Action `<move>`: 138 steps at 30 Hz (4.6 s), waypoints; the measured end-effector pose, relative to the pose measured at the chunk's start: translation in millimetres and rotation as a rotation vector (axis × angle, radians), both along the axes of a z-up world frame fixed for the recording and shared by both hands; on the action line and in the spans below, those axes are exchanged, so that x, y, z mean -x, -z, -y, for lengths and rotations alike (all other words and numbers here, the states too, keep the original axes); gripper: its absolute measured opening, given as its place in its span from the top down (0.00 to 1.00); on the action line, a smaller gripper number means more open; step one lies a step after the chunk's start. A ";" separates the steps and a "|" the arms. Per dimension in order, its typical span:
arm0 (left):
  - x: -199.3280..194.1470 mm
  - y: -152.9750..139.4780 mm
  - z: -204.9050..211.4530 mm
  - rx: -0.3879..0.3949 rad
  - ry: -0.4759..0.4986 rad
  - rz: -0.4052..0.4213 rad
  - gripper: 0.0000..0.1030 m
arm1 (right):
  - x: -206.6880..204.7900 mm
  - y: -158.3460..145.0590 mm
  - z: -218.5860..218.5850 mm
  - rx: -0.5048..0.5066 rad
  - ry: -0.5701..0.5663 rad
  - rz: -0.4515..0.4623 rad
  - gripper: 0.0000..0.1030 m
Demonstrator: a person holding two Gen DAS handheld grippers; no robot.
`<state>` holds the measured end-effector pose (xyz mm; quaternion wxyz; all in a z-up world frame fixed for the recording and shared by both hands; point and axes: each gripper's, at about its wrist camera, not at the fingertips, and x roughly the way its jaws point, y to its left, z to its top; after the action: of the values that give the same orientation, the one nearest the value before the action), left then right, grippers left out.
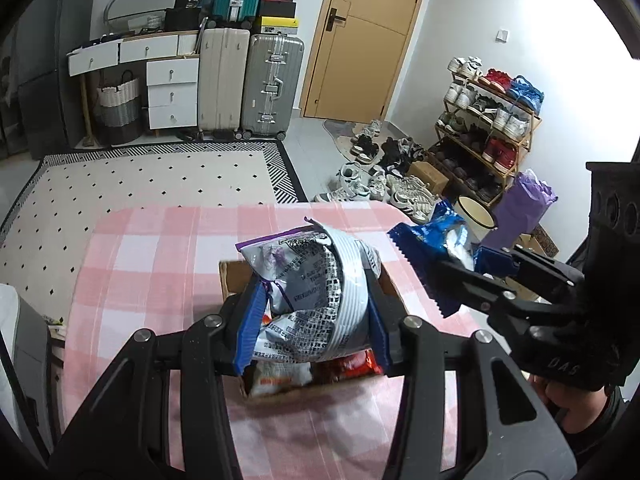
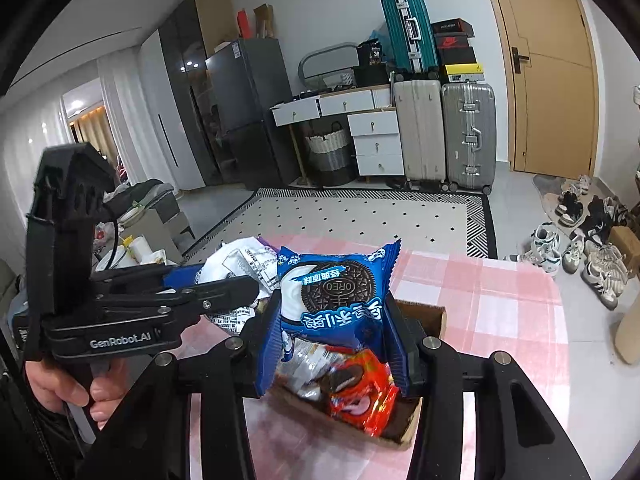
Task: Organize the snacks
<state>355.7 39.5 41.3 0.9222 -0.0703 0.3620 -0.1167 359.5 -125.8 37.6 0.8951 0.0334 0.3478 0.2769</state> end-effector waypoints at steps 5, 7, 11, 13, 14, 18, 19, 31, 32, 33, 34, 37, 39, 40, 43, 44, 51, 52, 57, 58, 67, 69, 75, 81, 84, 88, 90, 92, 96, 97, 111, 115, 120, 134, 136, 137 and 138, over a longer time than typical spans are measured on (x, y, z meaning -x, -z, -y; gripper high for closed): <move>-34.0 9.1 4.6 -0.002 0.004 -0.031 0.59 | -28.4 6.4 -1.9 -0.013 0.018 -0.018 0.56; -45.7 15.2 7.8 -0.006 0.001 -0.043 0.59 | -39.9 12.2 -2.6 -0.013 0.024 -0.033 0.56; -66.2 35.9 13.5 -0.006 -0.004 -0.070 0.59 | -56.2 27.1 -6.3 0.002 0.043 -0.055 0.56; -74.7 46.8 15.2 -0.006 -0.003 -0.084 0.59 | -60.4 35.9 -10.1 0.022 0.046 -0.062 0.56; -80.1 52.9 15.6 -0.002 0.000 -0.093 0.59 | -63.4 40.1 -11.8 0.032 0.047 -0.068 0.56; -93.3 73.1 14.3 0.006 -0.003 -0.118 0.58 | -70.5 59.3 -11.1 0.054 0.055 -0.085 0.55; -95.7 77.0 14.1 0.011 -0.001 -0.122 0.58 | -72.4 63.1 -11.7 0.060 0.058 -0.088 0.55; -93.0 102.5 7.4 -0.050 -0.055 -0.147 0.29 | -62.4 77.1 -2.6 0.075 0.077 -0.052 0.35; -90.9 100.1 7.2 -0.047 -0.051 -0.142 0.29 | -60.8 76.0 -1.8 0.074 0.079 -0.048 0.33; -88.9 98.8 7.8 -0.052 -0.050 -0.138 0.28 | -61.1 74.3 0.5 0.070 0.077 -0.046 0.32; -86.6 96.8 9.2 -0.059 -0.048 -0.132 0.27 | -59.8 73.2 1.5 0.068 0.078 -0.042 0.32; -77.8 92.7 13.1 -0.097 -0.058 -0.119 0.25 | -52.7 69.8 2.1 0.080 0.082 -0.027 0.30; -72.3 85.9 15.0 -0.097 -0.063 -0.108 0.24 | -42.8 67.4 -0.4 0.088 0.079 -0.007 0.28; -70.0 84.5 15.4 -0.100 -0.065 -0.105 0.24 | -37.6 66.1 -0.7 0.091 0.078 0.002 0.27; -61.4 78.0 16.4 -0.100 -0.068 -0.092 0.24 | -27.5 64.1 -0.5 0.101 0.082 0.013 0.25; -58.1 75.5 16.1 -0.103 -0.072 -0.087 0.23 | -24.7 62.9 0.4 0.101 0.087 0.014 0.25; -34.2 56.7 14.0 -0.124 -0.083 -0.057 0.19 | -7.9 46.9 10.0 0.101 0.116 0.047 0.20; -31.3 54.3 13.1 -0.125 -0.086 -0.054 0.19 | -4.5 44.7 10.0 0.104 0.115 0.054 0.19; -6.1 38.0 11.3 -0.134 -0.095 -0.001 0.18 | 13.5 31.3 12.5 0.108 0.132 0.081 0.18; 1.2 34.1 11.2 -0.129 -0.090 0.013 0.18 | 17.6 29.0 13.8 0.105 0.131 0.084 0.18; 70.9 4.2 13.0 -0.132 -0.088 0.113 0.08 | 70.5 4.4 24.8 0.118 0.133 0.138 0.11; 88.5 -2.6 12.3 -0.128 -0.092 0.137 0.04 | 84.8 -0.2 28.3 0.117 0.138 0.150 0.11; 142.9 -15.1 5.0 -0.137 -0.113 0.195 0.02 | 133.7 -10.8 38.1 0.119 0.153 0.198 0.06; 184.6 -17.5 -6.2 -0.135 -0.139 0.213 0.01 | 176.9 -12.4 47.7 0.098 0.155 0.214 0.03; 200.9 -14.8 -12.1 -0.129 -0.155 0.227 0.01 | 194.8 -11.1 51.4 0.081 0.146 0.222 0.02; 221.8 -5.7 -21.8 -0.110 -0.174 0.230 0.01 | 218.4 -8.1 60.5 0.051 0.146 0.244 0.01; 231.7 -0.9 -27.0 -0.105 -0.186 0.241 0.01 | 226.5 -6.6 66.4 0.032 0.150 0.256 0.01; 242.3 2.7 -30.9 -0.102 -0.194 0.259 0.01 | 237.4 -4.3 71.8 0.021 0.150 0.271 0.01; 259.0 8.7 -34.8 -0.117 -0.201 0.289 0.01 | 252.5 3.9 82.2 0.004 0.153 0.279 0.01; 263.8 10.8 -35.4 -0.121 -0.201 0.301 0.01 | 256.2 6.0 84.6 -0.001 0.154 0.280 0.01; 249.8 88.6 -57.6 -0.046 -0.235 0.356 0.01 | 258.5 82.6 106.1 -0.088 0.195 0.205 0.01; 238.1 123.0 -62.2 -0.073 -0.272 0.367 0.01 | 253.1 106.2 103.1 -0.061 0.204 0.214 0.01; 222.7 152.2 -55.0 -0.127 -0.275 0.376 0.01 | 247.7 129.4 103.3 -0.061 0.199 0.216 0.01; 199.6 172.8 -38.6 -0.198 -0.288 0.405 0.01 | 234.7 140.2 101.0 -0.021 0.241 0.256 0.00; 197.9 174.3 -38.7 -0.200 -0.287 0.403 0.01 | 236.0 140.8 102.8 -0.026 0.247 0.258 0.00; 197.1 174.7 -39.9 -0.196 -0.289 0.402 0.01 | 234.2 141.8 102.4 -0.025 0.250 0.255 0.00; 197.1 175.1 -40.4 -0.194 -0.289 0.402 0.01 | 235.2 141.8 102.5 -0.023 0.250 0.255 0.00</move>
<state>158.6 79.9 -133.8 0.9851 -0.0080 0.1673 0.0400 124.3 -228.4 -104.2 0.9590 0.0515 0.2214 0.1693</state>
